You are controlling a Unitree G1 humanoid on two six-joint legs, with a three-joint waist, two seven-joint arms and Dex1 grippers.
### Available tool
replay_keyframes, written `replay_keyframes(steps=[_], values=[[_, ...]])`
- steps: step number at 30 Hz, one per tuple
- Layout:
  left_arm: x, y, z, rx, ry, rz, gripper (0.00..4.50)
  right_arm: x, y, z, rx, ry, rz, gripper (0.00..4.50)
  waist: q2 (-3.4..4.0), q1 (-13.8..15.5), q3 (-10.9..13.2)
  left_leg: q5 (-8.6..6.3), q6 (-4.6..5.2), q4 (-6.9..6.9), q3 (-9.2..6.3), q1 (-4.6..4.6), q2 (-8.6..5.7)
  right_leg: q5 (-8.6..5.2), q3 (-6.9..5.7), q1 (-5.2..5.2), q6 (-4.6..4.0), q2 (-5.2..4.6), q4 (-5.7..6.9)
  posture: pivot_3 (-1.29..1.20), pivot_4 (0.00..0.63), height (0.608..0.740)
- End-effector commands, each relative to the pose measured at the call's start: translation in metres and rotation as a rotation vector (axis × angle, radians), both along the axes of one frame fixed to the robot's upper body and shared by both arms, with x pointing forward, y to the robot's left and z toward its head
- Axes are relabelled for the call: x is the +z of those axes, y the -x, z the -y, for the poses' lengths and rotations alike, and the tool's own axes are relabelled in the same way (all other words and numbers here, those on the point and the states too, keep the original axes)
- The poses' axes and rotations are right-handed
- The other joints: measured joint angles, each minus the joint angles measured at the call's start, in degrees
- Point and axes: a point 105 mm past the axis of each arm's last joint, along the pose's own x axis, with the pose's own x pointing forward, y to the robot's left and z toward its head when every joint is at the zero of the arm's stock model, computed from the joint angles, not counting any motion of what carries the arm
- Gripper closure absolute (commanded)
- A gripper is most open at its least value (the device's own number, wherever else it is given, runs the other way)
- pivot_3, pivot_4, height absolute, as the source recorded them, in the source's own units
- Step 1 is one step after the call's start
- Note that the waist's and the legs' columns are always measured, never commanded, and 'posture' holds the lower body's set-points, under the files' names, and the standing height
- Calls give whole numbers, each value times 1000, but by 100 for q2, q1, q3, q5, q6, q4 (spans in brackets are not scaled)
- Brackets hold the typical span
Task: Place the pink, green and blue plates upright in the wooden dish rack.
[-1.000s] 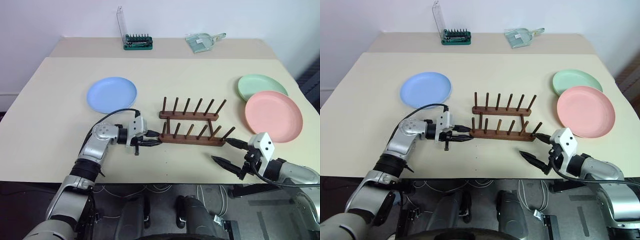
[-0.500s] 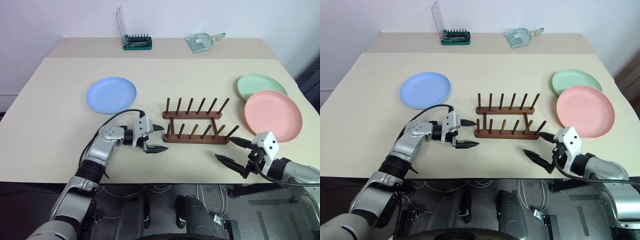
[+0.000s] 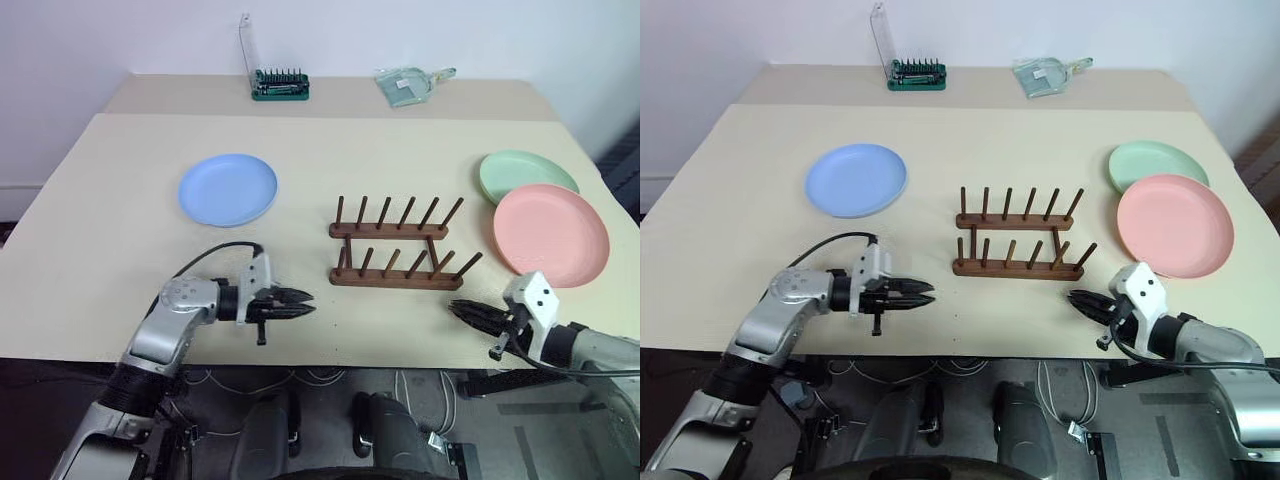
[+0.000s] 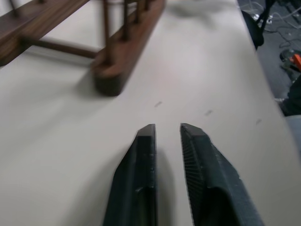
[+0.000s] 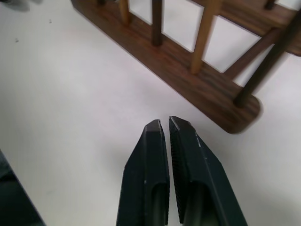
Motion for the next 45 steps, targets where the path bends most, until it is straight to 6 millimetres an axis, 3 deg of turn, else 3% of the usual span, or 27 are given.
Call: replay_keyframes(steps=[1, 7, 24, 45], values=[[-4, -5, 14, 44, -56, 40, 3393, 3, -5, -2, -10, 38, 21, 4460, 0, -18, 0, -2, 3, 0, 1, 0, 0, 0, 0, 6, 0, -1, -2, 0, 150, 740], [-5, -21, 31, 196, 3, 27, 3393, 6, -20, -13, -21, 79, 68, 4460, 0, -28, 0, 4, 16, -4, 1, -1, 1, 5, 0, 10, -4, 10, 14, 0, 150, 740], [0, -51, 19, 394, 27, 109, 3393, -1, -63, -6, -90, 134, 158, 4460, 0, -36, 0, 7, 22, 0, 3, 0, -1, 7, -1, 11, -6, 12, 17, 0, 150, 740], [4, -89, 4, 590, 48, 162, 3393, 1, -109, -12, -75, 135, 265, 4460, 0, -43, -1, 9, 24, 8, 7, 3, -2, 18, -1, 14, -10, 13, 25, 0, 150, 740]])
